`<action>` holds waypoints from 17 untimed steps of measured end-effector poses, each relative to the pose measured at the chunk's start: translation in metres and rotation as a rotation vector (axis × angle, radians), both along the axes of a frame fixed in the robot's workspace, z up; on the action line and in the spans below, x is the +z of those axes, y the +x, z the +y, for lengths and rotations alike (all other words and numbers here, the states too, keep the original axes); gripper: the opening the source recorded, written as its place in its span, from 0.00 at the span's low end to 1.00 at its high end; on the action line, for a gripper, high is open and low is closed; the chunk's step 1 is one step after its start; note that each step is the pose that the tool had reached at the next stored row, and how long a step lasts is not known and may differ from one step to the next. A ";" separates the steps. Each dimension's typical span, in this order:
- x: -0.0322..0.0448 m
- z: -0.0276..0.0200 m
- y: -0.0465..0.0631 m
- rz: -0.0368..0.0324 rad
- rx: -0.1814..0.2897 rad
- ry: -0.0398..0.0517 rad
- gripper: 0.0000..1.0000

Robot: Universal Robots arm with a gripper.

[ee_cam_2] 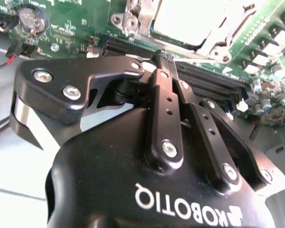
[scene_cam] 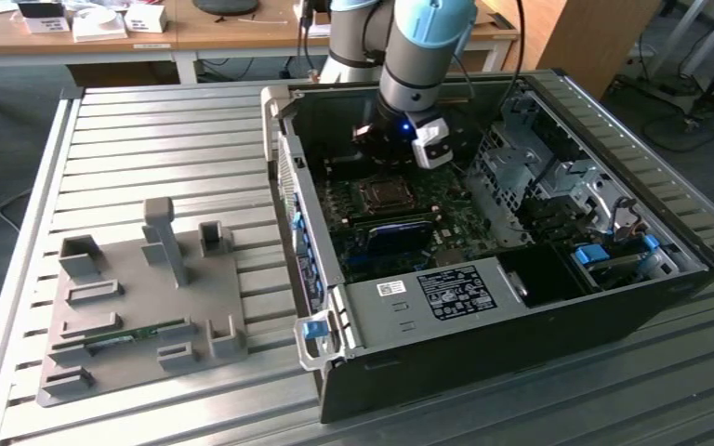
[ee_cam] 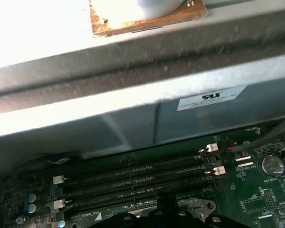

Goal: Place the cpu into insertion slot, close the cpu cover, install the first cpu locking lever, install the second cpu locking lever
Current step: 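Install the first cpu locking lever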

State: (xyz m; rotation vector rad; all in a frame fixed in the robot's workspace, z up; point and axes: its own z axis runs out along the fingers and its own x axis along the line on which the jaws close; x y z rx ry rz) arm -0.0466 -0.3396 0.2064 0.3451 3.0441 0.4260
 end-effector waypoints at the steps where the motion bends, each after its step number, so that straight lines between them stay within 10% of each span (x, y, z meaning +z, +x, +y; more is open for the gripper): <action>1: 0.0016 0.0000 0.000 0.0001 0.000 -0.0001 0.11; 17: 0.0062 0.0050 -0.008 -0.0003 0.000 0.0001 0.11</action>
